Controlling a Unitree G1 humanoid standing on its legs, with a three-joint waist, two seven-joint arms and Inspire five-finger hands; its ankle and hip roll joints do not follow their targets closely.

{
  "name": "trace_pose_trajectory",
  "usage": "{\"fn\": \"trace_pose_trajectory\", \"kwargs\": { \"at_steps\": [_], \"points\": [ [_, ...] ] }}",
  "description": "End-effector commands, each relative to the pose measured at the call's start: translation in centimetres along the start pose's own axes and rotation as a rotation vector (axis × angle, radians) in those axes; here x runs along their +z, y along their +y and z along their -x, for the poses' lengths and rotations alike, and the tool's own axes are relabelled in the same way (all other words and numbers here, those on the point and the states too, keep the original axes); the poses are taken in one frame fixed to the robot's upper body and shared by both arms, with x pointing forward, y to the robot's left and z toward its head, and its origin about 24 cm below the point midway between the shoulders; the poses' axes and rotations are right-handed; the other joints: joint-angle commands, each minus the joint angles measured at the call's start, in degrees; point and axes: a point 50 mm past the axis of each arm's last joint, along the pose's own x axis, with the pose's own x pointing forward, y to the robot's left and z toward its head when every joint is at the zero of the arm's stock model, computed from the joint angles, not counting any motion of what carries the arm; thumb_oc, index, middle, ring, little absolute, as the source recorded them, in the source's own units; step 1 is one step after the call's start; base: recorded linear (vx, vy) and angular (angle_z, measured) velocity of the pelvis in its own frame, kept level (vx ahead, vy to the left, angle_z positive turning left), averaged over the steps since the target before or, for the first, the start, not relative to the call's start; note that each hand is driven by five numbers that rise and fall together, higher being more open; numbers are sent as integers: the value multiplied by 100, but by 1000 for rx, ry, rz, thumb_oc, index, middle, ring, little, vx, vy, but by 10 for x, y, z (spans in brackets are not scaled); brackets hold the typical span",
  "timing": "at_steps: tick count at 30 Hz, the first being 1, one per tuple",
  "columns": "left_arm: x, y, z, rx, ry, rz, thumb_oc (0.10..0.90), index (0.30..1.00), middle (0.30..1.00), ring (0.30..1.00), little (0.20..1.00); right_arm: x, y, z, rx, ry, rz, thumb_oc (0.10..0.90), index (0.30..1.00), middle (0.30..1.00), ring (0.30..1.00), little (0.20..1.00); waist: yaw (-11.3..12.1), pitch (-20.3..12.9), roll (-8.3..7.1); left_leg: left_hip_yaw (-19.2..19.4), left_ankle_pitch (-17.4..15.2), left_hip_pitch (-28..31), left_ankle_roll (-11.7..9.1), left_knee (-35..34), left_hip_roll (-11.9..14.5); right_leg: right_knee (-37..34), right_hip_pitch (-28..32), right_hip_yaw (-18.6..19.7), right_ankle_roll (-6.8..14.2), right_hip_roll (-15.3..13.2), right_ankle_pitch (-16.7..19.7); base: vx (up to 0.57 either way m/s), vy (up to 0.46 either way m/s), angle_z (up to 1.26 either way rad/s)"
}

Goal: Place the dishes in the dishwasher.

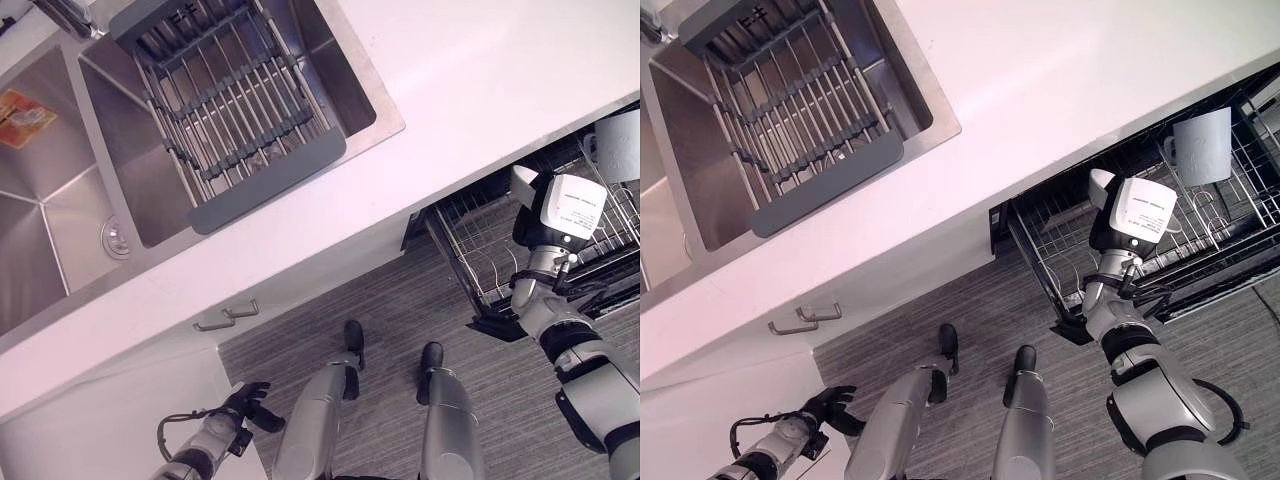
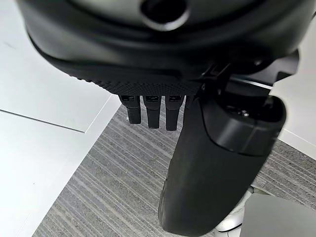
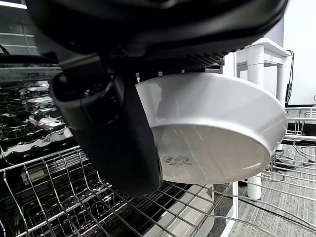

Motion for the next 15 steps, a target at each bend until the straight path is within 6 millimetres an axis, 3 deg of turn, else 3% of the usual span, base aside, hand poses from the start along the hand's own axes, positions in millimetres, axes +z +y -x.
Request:
{"fn": "trace_pose_trajectory", "kwargs": {
  "at_steps": [1, 3, 4, 6, 11, 15],
  "points": [
    [1, -33, 1, -71, -7, -7, 800, 900, 900, 900, 900, -9, -59, -57, -297, -26, 86, 400, 300, 300, 300, 300, 42, -44, 969, -195, -647, 46, -346, 83, -15, 354, -212, -147, -264, 116, -522, 0, 0, 0],
    [1, -34, 1, -69, -15, -10, 800, 900, 900, 900, 900, -7, -62, -61, -301, -27, 85, 400, 300, 300, 300, 300, 80, -44, 972, -198, -635, -10, -338, 83, -15, 372, -271, -157, -263, 111, -515, -28, 7, 8],
    [2, -34, 1, -68, -18, -10, 800, 900, 900, 900, 900, -7, -63, -62, -298, -29, 84, 422, 333, 333, 333, 333, 95, -44, 973, -204, -628, -31, -337, 83, -20, 385, -296, -160, -263, 111, -516, -23, 5, 14],
    [3, -34, 1, -66, -25, -10, 800, 900, 900, 900, 900, -4, -64, -65, -286, -30, 70, 800, 900, 900, 900, 900, 124, -44, 970, -202, -616, -71, -335, 83, -22, 401, -337, -171, -263, 108, -509, -25, 7, 12],
    [6, -32, 1, -58, -29, -13, 800, 900, 900, 900, 900, 11, -53, -63, -138, -73, -103, 800, 900, 900, 900, 900, 156, -44, 939, -229, -595, -153, -326, 83, -37, 454, -439, -149, -265, 136, -508, -14, 0, 3],
    [6, -31, 1, -60, -22, -18, 800, 900, 900, 900, 900, 22, -27, -48, 141, 6, -418, 800, 900, 900, 900, 900, 162, -44, 909, -230, -599, -158, -317, 83, -37, 502, -470, -132, -290, 165, -528, -8, -4, 4]
  ]
}}
